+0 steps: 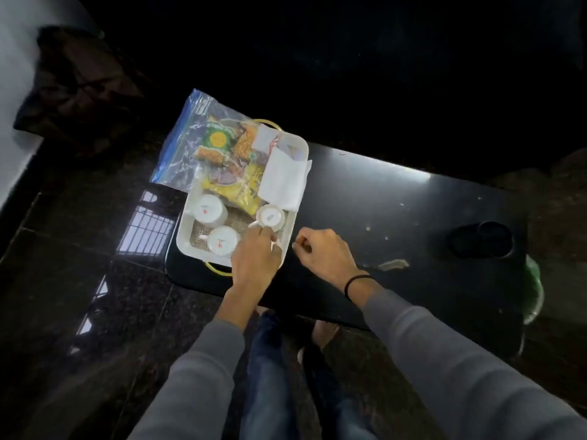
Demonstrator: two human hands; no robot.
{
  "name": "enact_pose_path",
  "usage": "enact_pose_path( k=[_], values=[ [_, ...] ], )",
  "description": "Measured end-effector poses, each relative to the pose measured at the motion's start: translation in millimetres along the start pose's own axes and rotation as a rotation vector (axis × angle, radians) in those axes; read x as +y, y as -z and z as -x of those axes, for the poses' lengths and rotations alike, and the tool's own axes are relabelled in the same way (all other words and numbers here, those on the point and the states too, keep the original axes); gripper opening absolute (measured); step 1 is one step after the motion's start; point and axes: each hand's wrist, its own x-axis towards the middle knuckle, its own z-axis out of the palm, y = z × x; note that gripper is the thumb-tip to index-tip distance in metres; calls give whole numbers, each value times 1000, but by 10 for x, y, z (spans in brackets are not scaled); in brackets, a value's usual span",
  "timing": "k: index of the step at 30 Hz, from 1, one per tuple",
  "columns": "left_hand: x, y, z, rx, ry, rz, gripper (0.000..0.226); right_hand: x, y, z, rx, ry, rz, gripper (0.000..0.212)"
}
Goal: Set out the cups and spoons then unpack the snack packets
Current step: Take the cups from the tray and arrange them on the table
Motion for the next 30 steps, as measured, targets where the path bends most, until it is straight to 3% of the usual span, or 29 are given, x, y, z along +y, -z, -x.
enact_pose_path(
  k=[7, 12, 19, 30],
  values=[
    [-288, -140, -419, 86, -28, 164, 51, -76, -313, -445, -64, -168, -327, 33],
    [-321, -320, -704, 46, -71, 97, 74, -4, -456, -584, -49, -202, -558, 36],
    [-349, -461, -905, 106, -49, -50, 73, 53, -549, -638, -2, -215, -710, 42],
    [-141, -327, -718, 321, -190, 35, 79, 230, -394, -452, 176, -68, -690, 38]
  ],
)
